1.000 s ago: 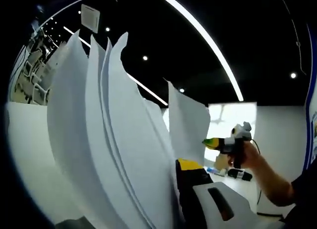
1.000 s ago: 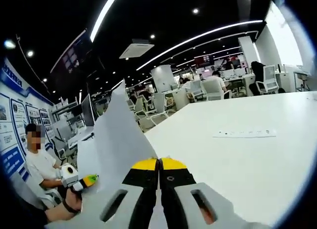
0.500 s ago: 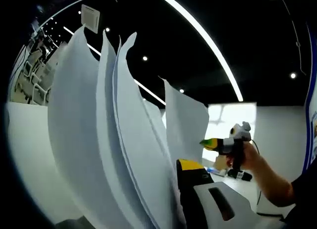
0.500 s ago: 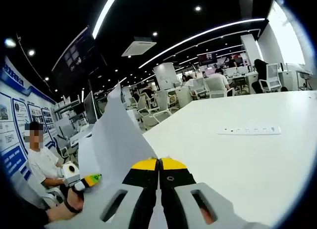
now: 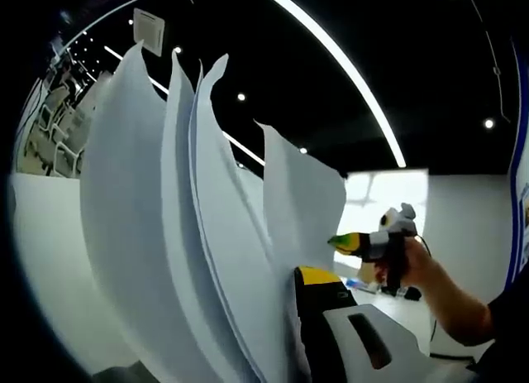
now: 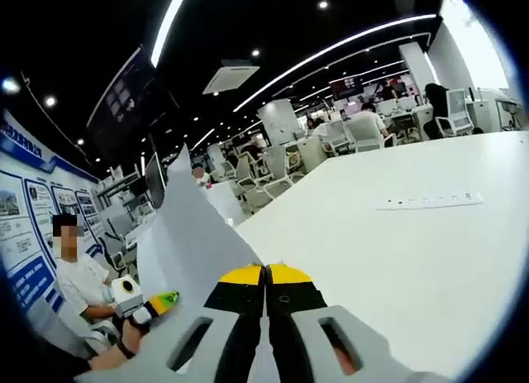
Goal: Organize the stack of printing papers by aligning and flattening the scattered papers on the table
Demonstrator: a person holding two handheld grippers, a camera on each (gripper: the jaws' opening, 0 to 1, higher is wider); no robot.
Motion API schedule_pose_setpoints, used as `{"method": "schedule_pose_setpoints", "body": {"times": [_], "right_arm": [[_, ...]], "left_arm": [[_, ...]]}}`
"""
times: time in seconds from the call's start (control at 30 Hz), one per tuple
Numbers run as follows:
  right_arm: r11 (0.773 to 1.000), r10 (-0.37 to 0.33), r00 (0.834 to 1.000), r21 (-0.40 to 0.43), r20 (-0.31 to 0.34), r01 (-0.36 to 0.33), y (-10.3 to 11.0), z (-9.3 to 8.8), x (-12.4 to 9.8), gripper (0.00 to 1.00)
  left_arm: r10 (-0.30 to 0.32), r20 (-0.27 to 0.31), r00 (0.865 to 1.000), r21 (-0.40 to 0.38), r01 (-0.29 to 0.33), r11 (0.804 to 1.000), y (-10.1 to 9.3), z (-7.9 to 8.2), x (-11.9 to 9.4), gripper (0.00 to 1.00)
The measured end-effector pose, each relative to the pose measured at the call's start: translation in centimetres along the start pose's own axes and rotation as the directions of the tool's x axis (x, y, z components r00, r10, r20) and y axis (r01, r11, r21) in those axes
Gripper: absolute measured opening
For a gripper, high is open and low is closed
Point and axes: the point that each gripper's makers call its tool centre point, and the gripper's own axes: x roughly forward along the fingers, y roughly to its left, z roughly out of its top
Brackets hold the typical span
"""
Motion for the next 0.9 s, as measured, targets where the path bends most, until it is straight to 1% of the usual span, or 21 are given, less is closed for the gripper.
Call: {"method": "schedule_pose_setpoints", "body": {"times": [0.27,0.5,0.63,0.77,0.9], "right_arm": [[1.0,0.009,1.0,0.023,-0.005,-0.009,0.0,-0.4,0.7,0.0],[0.998,0.036,0.999,0.05,-0.01,-0.036,0.8,-1.1,1.3,0.0],[0.998,0.041,0.999,0.053,-0.016,-0.04,0.9,-1.1,1.7,0.0],[0.997,0.056,0.998,0.063,-0.013,-0.055,1.6,-1.0,1.5,0.0],[0.997,0.054,0.999,0.051,-0.009,-0.053,2.1,-1.0,1.8,0.0]], "left_arm": [[-0.001,0.0,1.0,0.001,0.001,1.0,-0.1,0.0,0.0,0.15],[-0.003,0.002,1.0,-0.002,0.003,1.0,-0.1,0.0,0.0,0.15],[-0.008,0.007,1.0,-0.008,0.008,1.0,-0.1,0.1,0.0,0.16],[-0.009,0.006,1.0,-0.007,0.009,1.0,-0.1,0.1,0.0,0.16],[-0.007,0.006,1.0,-0.013,0.007,1.0,0.1,0.1,0.0,0.17]]}}
